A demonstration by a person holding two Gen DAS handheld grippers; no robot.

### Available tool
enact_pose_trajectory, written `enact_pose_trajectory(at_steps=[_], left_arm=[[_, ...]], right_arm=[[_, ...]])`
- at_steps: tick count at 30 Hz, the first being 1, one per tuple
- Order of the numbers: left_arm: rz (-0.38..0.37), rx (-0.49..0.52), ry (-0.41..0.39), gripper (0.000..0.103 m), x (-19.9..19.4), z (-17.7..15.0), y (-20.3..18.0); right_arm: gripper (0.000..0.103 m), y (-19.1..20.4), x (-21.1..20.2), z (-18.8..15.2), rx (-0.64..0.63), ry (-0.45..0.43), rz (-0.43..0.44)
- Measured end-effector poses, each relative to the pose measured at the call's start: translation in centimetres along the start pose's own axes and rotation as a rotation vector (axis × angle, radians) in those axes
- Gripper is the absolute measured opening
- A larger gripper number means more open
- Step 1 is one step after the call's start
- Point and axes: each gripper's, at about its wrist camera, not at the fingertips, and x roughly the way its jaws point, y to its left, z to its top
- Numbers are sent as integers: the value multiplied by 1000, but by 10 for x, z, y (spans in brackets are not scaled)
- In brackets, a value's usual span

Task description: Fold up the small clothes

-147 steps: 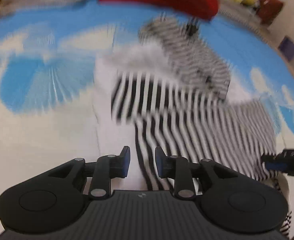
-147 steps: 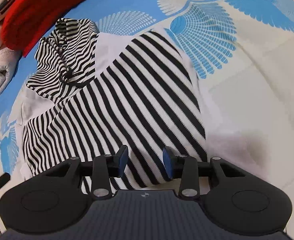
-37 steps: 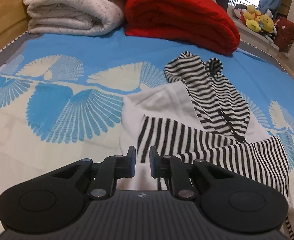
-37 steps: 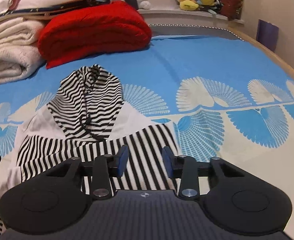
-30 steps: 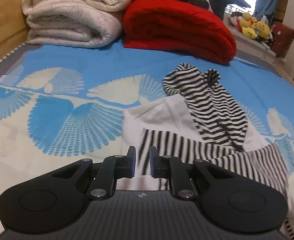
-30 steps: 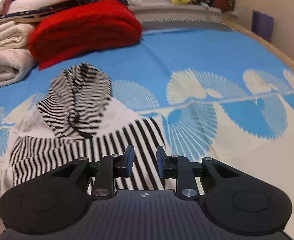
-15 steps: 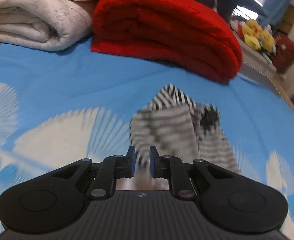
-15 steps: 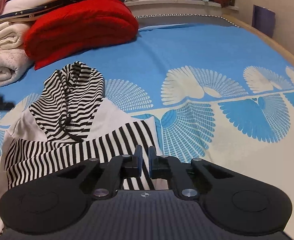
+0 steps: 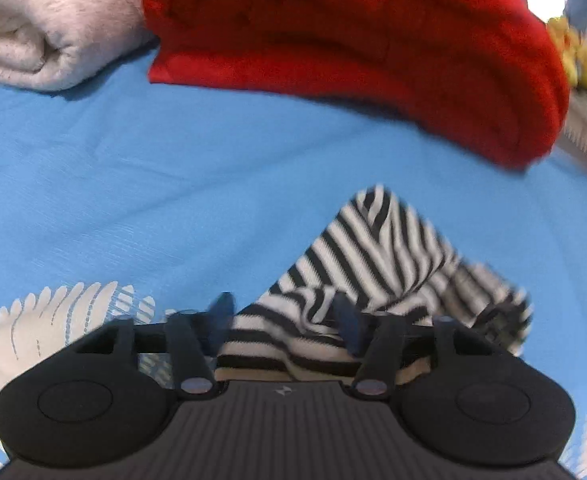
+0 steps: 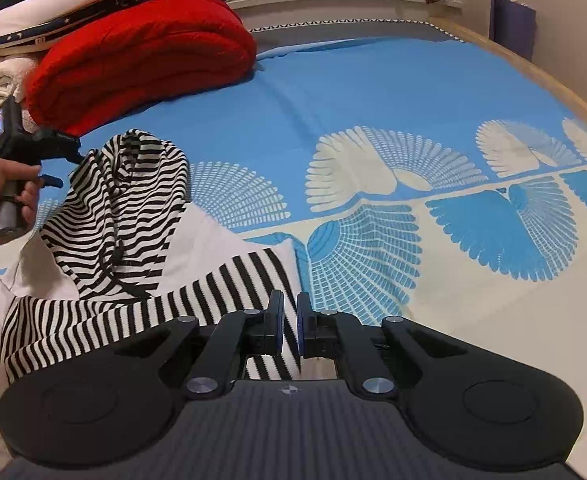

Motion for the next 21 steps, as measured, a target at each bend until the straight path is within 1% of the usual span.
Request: enact_pose_trajectory(at_steps=[1, 2, 3, 4, 6, 8, 10, 11, 12, 13, 15, 16, 17, 18, 19, 20, 21], left_arm=[[31, 69, 9, 29, 2, -4, -6], [53, 148, 22, 6, 3, -9, -12], [59, 220, 33, 2, 1, -14, -17], [58, 273, 23, 2, -6, -18, -22], [28, 305, -21, 2, -31, -21, -24], [-27, 307, -89, 2, -69, -26, -24], [-97, 381, -172, 2, -119, -41, -27], [-125, 438, -215, 2, -146, -56, -29], [-177, 491, -252, 2, -179, -76, -28], [-230, 529, -274, 2, -206, -96, -24], [-344, 627, -292, 2, -259, -150, -11], [-402, 671, -272, 2, -283, -183, 0], [-442, 702, -220, 2, -299, -215, 12], [-468, 731, -147, 3, -308, -243, 23], [-480, 755, -50, 4, -314, -272, 35], [-471, 764, 22, 5, -318, -294, 46], [-456, 746, 73, 5, -323, -312, 59]], right_arm=[[6, -2, 1, 1, 9, 2, -2], [6, -4, 1, 1, 15, 3, -4], [6, -6, 1, 2, 23, 2, -6], [6, -8, 0, 3, 28, -1, -8], [6, -11, -3, 5, 38, -14, -14], [6, -14, -6, 6, 44, -24, -20], [6, -18, -9, 7, 62, -29, -22], [6, -20, -11, 7, 72, -33, -22], [6, -22, -13, 7, 83, -38, -23], [6, -24, -15, 7, 92, -43, -23], [6, -27, -21, 8, 111, -60, -20], [6, -28, -24, 8, 116, -71, -19], [6, -29, -27, 7, 121, -79, -20], [6, -31, -31, 7, 130, -89, -21], [6, -33, -33, 6, 138, -96, -22], [6, -35, -36, 6, 148, -101, -23], [6, -37, -38, 5, 158, -106, -22]])
